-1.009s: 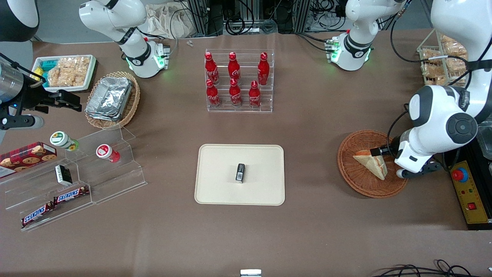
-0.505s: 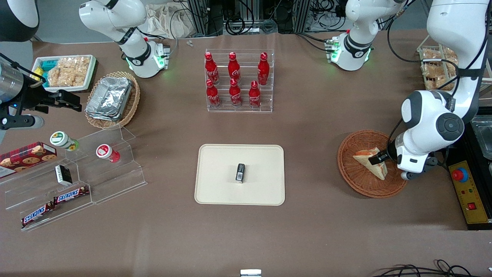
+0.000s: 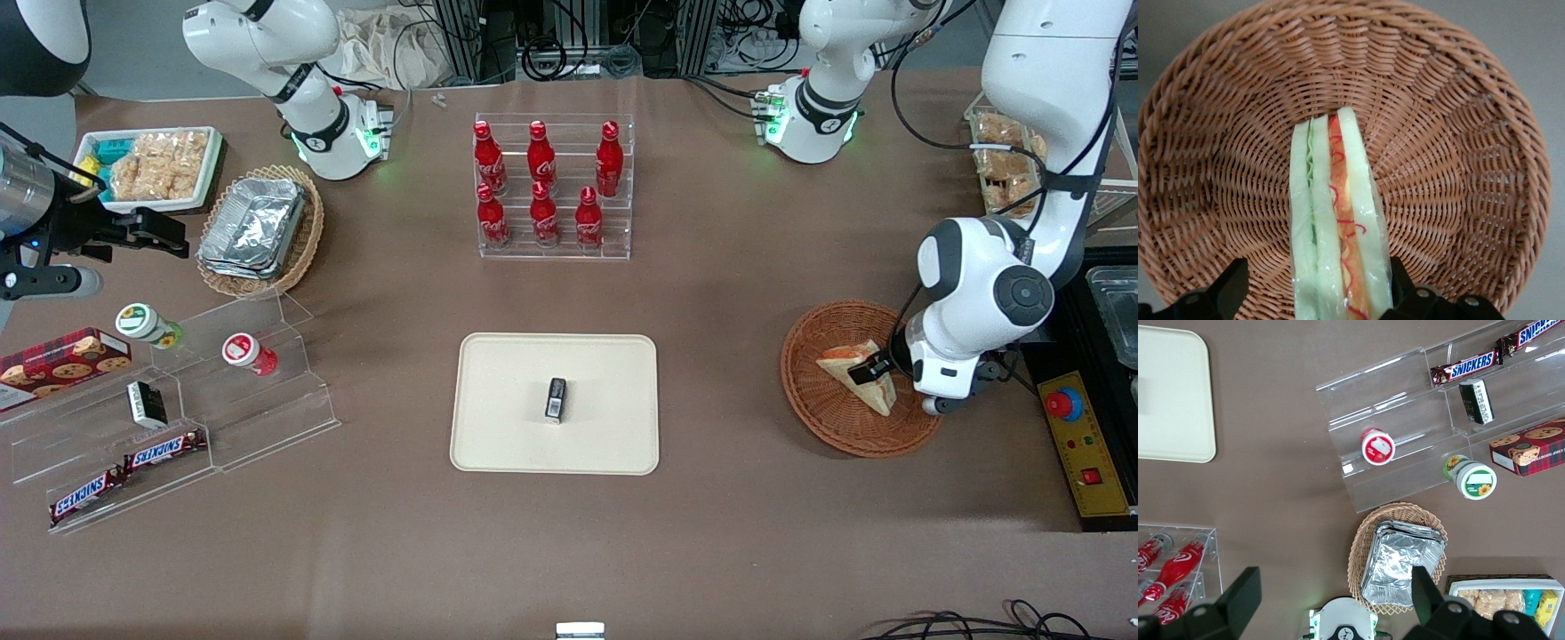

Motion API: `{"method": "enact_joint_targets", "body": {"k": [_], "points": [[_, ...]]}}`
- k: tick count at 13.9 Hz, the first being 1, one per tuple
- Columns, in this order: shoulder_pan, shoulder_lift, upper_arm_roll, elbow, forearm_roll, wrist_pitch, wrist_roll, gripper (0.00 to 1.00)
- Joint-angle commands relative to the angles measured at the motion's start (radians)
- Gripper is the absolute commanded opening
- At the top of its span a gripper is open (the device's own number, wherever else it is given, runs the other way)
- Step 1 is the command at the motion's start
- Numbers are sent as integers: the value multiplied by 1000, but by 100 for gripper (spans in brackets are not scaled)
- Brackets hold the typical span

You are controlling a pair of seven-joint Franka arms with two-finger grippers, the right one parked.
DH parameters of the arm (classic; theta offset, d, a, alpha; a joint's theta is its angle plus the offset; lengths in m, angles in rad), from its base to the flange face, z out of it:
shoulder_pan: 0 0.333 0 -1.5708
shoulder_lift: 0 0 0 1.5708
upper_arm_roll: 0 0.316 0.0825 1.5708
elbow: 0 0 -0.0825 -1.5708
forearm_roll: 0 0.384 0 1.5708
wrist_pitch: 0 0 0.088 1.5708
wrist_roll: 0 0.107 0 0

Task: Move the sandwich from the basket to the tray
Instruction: 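Lower the left gripper and close it on the sandwich's wrapped edge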

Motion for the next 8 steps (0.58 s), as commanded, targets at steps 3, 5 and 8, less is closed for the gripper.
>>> {"method": "enact_joint_targets", "body": {"k": [3, 5, 8], "points": [[-2, -27, -6, -32, 14, 25, -68, 52], [-7, -37, -9, -20, 15, -29, -70, 34], [-34, -80, -15, 80, 19, -222, -69, 21]]}}
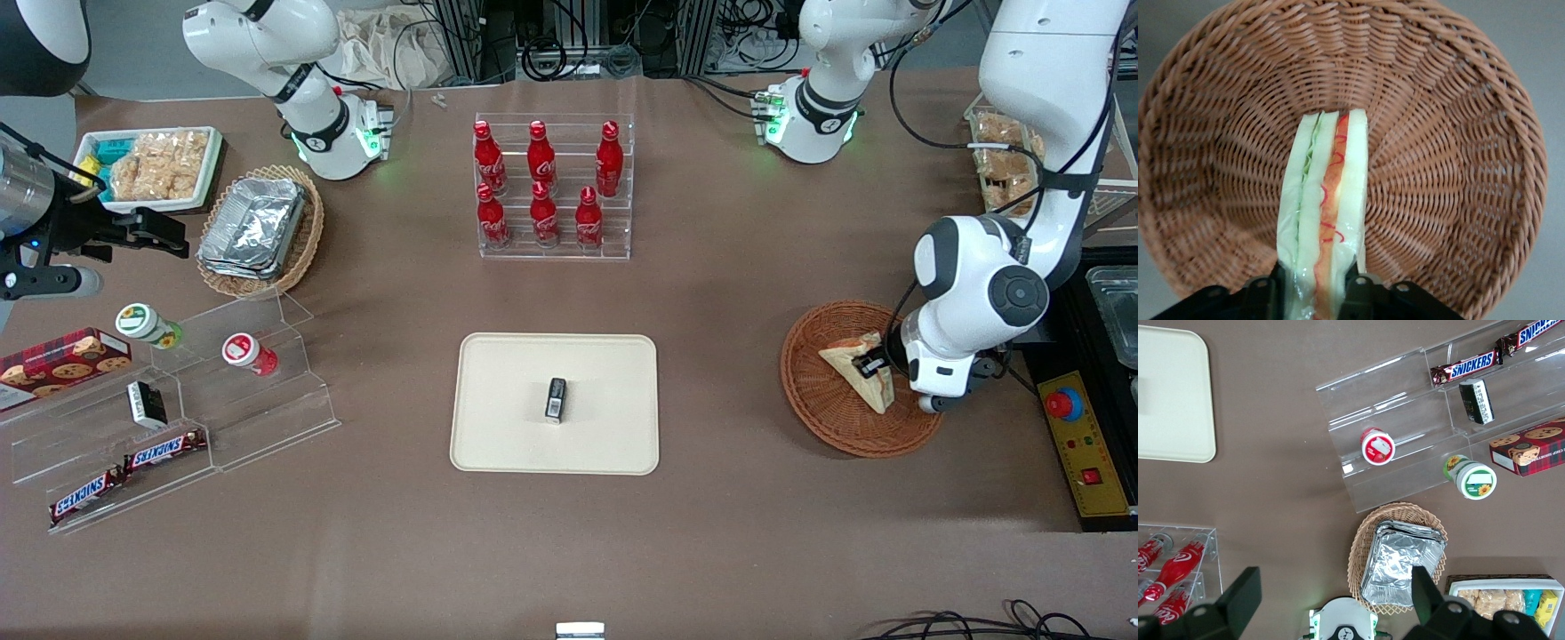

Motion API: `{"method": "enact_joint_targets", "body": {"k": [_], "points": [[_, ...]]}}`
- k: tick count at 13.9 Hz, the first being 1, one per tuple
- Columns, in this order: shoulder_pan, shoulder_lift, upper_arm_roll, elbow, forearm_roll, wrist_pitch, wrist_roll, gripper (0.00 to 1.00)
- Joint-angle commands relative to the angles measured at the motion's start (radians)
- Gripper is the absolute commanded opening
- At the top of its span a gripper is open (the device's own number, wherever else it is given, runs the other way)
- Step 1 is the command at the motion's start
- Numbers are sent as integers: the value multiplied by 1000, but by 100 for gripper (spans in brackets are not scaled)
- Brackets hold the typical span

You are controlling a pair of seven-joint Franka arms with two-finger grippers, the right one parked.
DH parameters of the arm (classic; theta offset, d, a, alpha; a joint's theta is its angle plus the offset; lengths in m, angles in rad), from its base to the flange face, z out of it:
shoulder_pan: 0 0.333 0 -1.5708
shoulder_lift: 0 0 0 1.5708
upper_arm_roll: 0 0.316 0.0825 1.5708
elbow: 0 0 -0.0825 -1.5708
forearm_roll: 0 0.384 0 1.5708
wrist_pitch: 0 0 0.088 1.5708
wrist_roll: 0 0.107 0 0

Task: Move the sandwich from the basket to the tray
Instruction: 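Lower the left gripper and close it on the sandwich's wrapped edge, then lift the sandwich and carry it with the left gripper to the tray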

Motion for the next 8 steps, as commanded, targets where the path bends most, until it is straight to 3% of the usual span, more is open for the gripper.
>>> {"method": "enact_joint_targets", "body": {"k": [1, 5, 8], "points": [[-38, -54, -2, 119, 15, -216, -31, 21], [-79, -26, -29, 418, 7, -561, -15, 21], [-175, 12, -29, 539, 5, -648, -21, 21]]}}
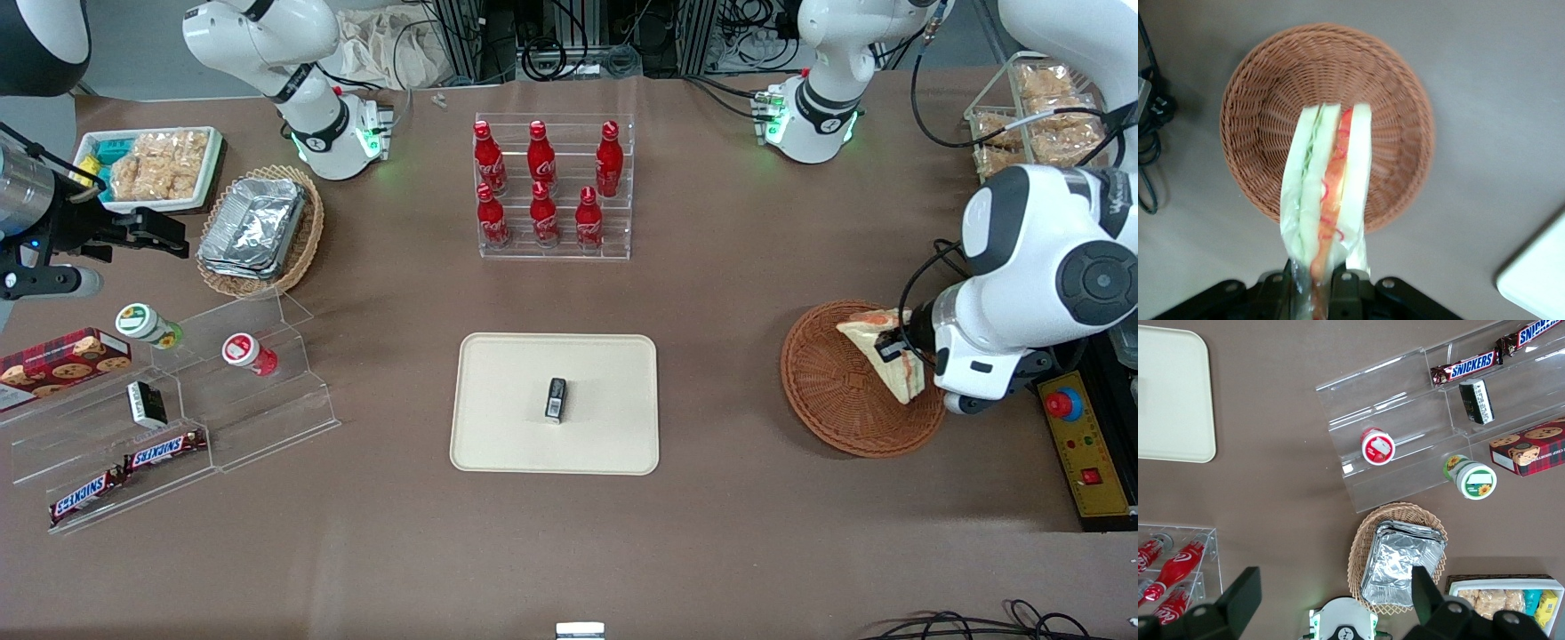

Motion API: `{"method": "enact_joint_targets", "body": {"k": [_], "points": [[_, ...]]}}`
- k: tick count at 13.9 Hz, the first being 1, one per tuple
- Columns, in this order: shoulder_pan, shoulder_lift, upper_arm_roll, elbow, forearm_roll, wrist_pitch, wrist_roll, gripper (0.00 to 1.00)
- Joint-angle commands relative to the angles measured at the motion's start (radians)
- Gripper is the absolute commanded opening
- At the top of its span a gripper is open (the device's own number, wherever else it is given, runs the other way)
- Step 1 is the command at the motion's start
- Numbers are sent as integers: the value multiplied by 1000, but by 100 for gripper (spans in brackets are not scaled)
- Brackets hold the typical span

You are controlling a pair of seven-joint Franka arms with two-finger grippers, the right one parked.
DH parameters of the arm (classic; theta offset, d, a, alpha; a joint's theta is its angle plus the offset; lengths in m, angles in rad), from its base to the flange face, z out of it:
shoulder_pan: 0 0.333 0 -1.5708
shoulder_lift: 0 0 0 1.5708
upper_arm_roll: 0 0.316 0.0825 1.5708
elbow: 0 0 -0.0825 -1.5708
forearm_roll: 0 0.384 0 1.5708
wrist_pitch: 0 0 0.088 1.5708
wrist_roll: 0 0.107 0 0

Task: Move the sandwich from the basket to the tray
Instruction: 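Lift the sandwich and carry it with the left gripper to the tray, then lower the sandwich onto the tray beside the black box, open gripper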

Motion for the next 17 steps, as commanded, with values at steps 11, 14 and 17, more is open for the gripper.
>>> {"method": "enact_joint_targets", "body": {"k": [11, 14, 17], "points": [[-464, 247, 6, 128, 38, 374, -28, 25], [-517, 340, 6, 128, 67, 458, -28, 25], [-518, 408, 6, 125, 110, 494, -26, 25]]}}
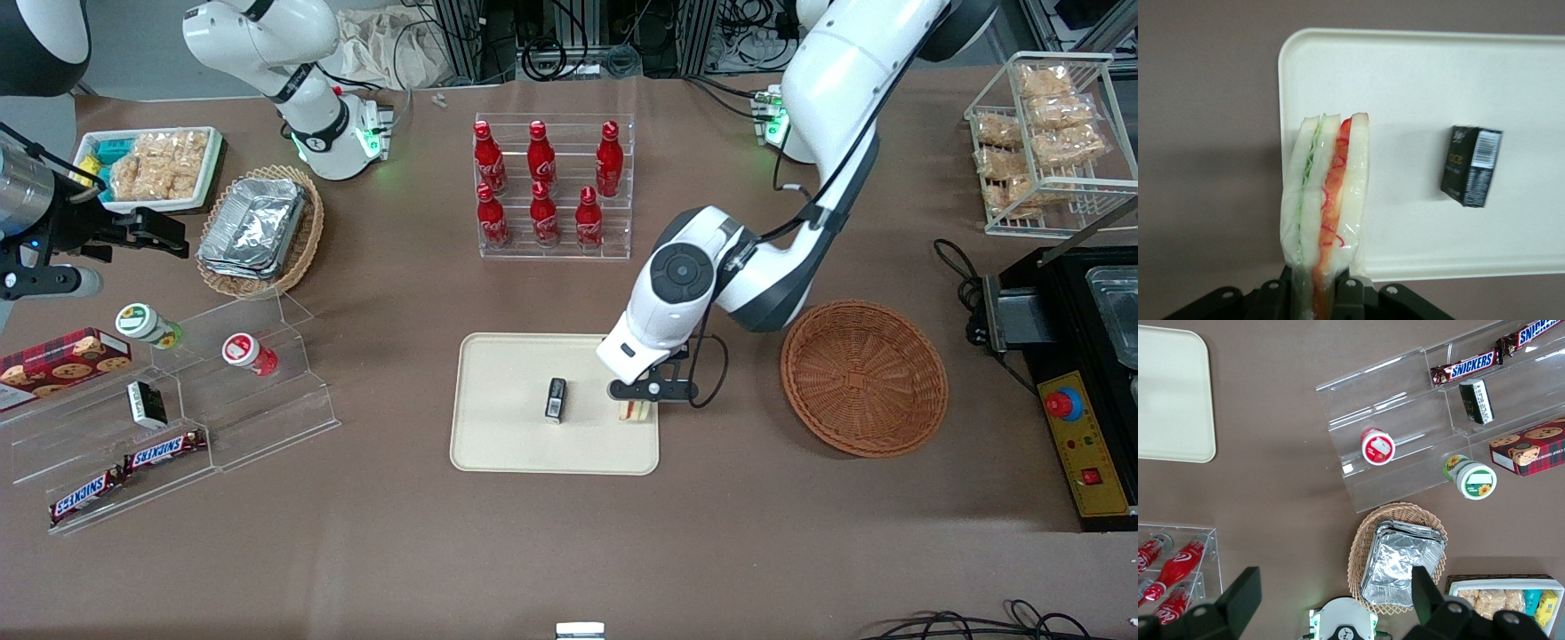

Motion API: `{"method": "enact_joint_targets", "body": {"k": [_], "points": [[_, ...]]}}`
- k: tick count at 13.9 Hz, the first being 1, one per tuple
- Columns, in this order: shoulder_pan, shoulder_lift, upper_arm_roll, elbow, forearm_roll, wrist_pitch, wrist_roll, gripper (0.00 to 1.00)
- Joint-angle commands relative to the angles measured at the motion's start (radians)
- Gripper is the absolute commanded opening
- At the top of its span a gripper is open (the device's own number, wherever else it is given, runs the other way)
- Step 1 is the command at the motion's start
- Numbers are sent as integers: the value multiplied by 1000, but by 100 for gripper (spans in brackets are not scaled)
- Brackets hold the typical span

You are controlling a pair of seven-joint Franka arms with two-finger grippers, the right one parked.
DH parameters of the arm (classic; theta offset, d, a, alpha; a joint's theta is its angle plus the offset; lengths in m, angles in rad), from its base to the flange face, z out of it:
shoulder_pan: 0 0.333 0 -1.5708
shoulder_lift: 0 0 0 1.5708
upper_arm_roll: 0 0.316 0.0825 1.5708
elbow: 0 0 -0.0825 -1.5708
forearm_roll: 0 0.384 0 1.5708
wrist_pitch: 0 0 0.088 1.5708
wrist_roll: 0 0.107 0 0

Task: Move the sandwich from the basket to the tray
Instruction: 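Lower the sandwich onto the tray beside the black box, open gripper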

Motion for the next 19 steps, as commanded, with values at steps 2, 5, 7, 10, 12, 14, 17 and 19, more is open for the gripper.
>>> {"method": "enact_joint_targets", "body": {"k": [2, 5, 7, 10, 12, 14, 17, 19], "points": [[-9, 69, 11, 37, 36, 25, 6, 25], [-11, 101, 13, 37, 38, 64, 3, 43], [-11, 103, 13, 37, 36, 65, -6, 99], [-9, 93, 13, 37, 33, 61, -11, 99], [5, 51, 13, 40, 13, 14, -13, 99], [8, -8, 16, 52, 6, -86, -8, 99], [8, -86, 60, 59, -25, -218, 38, 99], [9, -143, 73, 59, -25, -304, 130, 99]]}}
